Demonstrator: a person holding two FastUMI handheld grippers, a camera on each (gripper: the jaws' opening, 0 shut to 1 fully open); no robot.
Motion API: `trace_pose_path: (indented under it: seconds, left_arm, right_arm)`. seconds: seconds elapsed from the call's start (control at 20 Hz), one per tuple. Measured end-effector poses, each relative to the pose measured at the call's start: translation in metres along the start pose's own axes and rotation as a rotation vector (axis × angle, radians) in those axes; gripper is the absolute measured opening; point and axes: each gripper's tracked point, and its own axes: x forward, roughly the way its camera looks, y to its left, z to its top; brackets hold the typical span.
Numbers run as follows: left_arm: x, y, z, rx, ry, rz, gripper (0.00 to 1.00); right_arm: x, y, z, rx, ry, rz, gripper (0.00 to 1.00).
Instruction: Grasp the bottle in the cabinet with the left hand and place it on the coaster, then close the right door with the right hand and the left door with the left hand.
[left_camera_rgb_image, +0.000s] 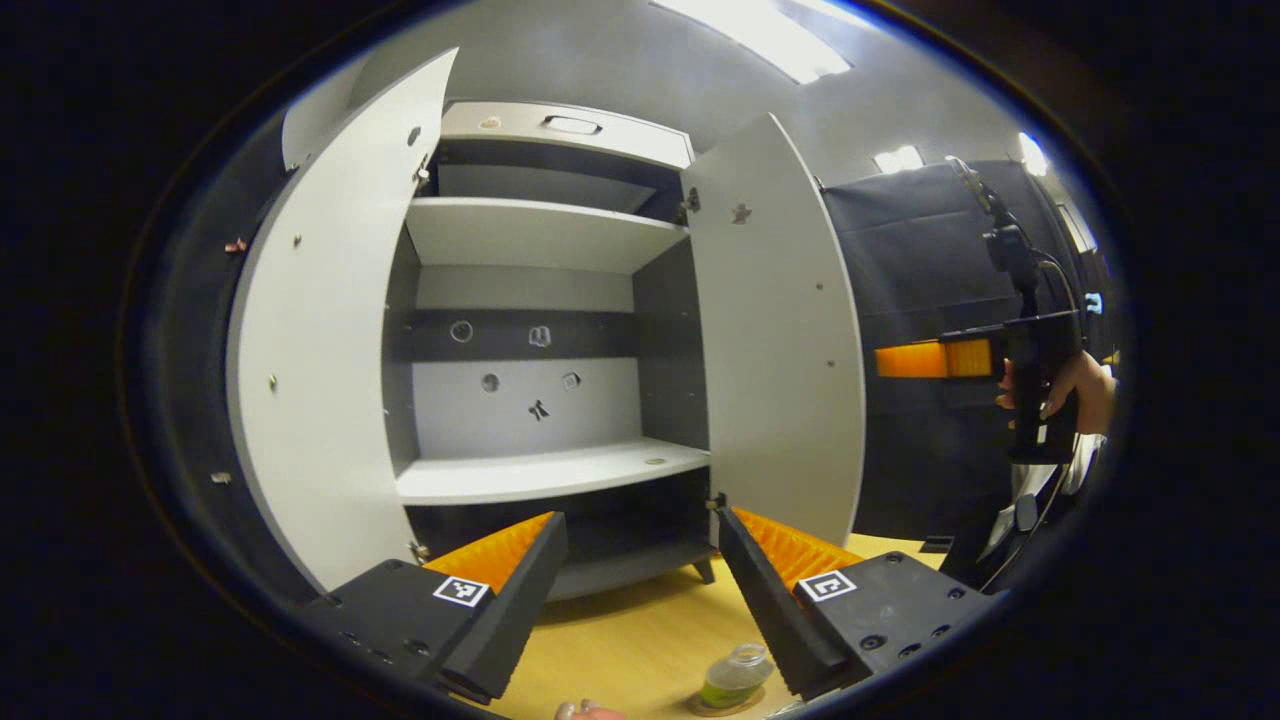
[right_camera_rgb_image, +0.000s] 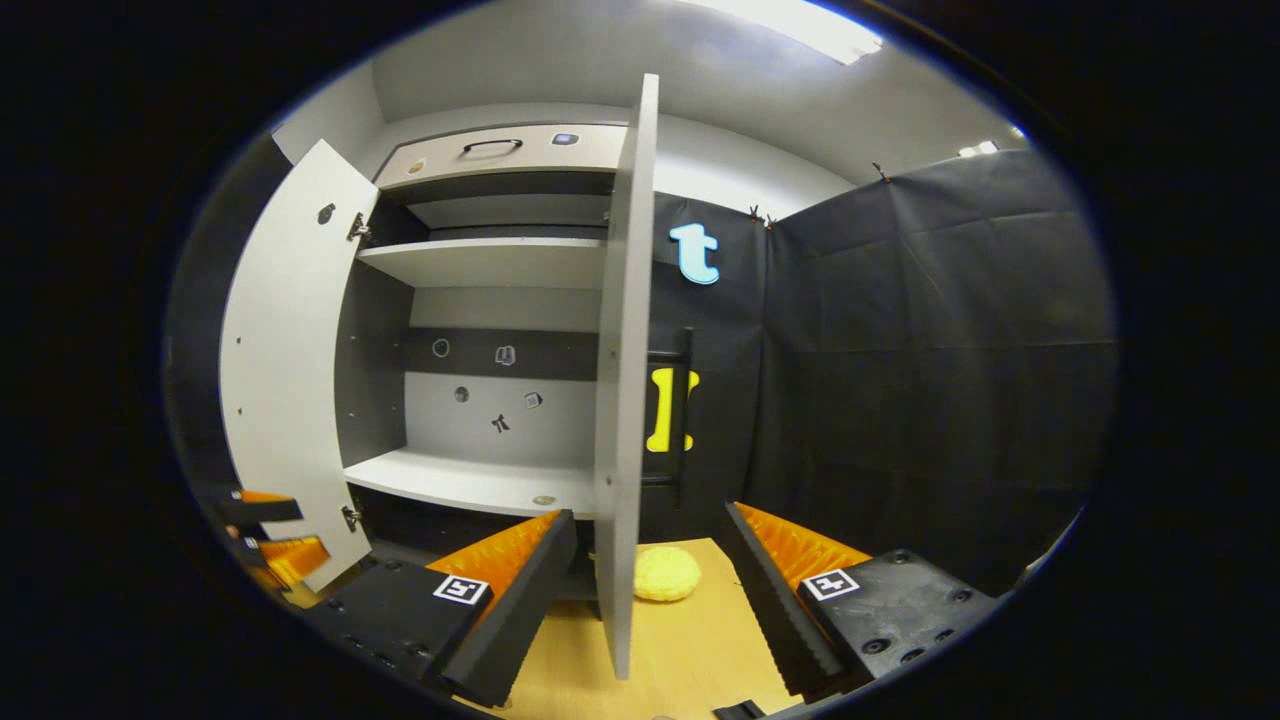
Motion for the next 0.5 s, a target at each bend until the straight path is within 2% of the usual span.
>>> trace_pose_path:
  seconds: [0.15, 0.25, 0.4, 0.5]
  left_arm:
    - [-0.015, 0.019, 0.019, -0.016, 0.032, 0.047, 0.96]
    - [-0.028, 0.029, 0.027, -0.018, 0.051, 0.090, 0.96]
    - [-0.051, 0.057, 0.040, 0.007, 0.062, 0.212, 0.96]
    - [-0.066, 0.072, 0.040, -0.021, 0.074, 0.288, 0.96]
  right_arm:
    - [0.008, -0.024, 0.006, -0.024, -0.009, 0.008, 0.98]
    - [0.017, -0.028, 0.010, -0.002, -0.016, 0.050, 0.94]
    - [0.038, -0.025, 0.011, 0.008, -0.029, 0.110, 0.98]
    - [0.047, -0.015, 0.012, 0.023, -0.034, 0.178, 0.98]
